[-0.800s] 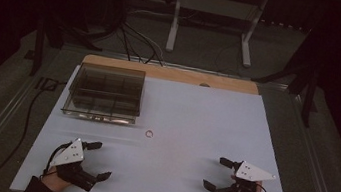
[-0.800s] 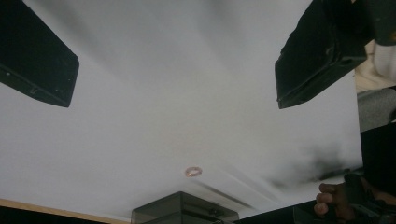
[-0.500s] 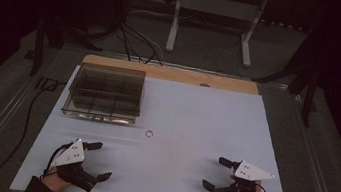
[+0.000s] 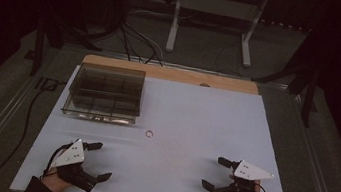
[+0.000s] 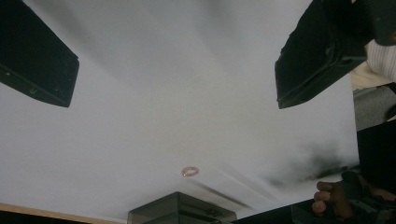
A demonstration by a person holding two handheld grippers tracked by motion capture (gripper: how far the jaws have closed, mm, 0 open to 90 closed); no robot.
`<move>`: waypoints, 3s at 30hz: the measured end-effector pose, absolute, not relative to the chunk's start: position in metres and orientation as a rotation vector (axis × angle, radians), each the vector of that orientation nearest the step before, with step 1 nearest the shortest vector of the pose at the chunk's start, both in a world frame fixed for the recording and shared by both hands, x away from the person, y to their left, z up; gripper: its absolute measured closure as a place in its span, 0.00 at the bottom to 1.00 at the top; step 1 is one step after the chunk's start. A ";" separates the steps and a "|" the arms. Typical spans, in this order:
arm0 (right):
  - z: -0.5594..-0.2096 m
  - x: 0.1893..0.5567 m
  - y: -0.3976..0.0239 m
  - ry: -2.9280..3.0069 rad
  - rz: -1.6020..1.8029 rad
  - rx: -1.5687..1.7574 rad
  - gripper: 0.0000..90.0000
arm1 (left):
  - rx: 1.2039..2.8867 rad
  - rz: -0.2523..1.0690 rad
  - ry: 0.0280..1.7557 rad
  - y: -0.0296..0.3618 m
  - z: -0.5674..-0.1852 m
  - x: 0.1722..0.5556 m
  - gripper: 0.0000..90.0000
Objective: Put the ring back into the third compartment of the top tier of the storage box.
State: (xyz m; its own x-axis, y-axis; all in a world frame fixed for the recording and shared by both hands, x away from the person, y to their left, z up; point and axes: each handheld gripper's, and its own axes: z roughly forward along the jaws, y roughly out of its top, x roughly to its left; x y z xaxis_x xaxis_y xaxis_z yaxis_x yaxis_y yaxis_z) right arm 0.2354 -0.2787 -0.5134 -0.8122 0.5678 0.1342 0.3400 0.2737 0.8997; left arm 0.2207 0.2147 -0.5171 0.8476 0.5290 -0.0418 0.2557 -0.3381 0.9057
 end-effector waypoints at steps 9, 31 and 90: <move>-0.513 0.236 -0.279 2.322 1.564 0.850 0.00 | 1.916 0.304 0.574 0.211 -0.514 0.224 0.01; -0.512 0.235 -0.279 2.316 1.581 0.846 0.00 | 1.926 0.288 0.549 0.186 -0.504 0.236 0.01; -0.510 0.234 -0.279 2.315 1.580 0.837 0.00 | 2.131 0.293 0.530 0.095 -0.501 0.291 0.01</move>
